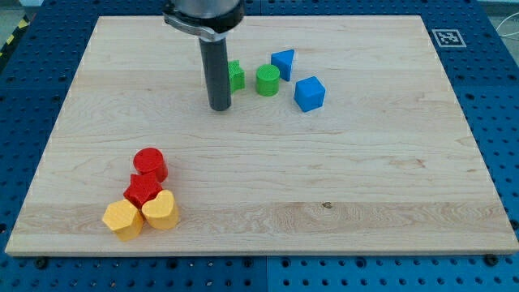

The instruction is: Slide the green star along with the green circle closer to the blue cube

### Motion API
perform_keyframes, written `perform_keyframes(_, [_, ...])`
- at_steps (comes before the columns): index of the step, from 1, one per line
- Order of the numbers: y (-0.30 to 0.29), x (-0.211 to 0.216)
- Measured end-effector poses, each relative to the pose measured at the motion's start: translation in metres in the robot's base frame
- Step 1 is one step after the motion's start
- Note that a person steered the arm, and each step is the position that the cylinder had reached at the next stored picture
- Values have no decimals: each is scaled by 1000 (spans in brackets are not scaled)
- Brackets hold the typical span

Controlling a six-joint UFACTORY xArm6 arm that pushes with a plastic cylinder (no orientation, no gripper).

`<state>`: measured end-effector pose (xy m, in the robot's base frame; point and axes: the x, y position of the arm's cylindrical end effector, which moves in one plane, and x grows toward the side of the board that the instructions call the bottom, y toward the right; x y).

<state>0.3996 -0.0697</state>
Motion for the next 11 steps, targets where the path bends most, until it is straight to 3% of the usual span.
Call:
perform_keyframes(2, [-1,-44])
perform_keyframes(5, [-32,-49])
perform_keyframes(7, [-25,-81])
perform_keyframes(11, [131,-57])
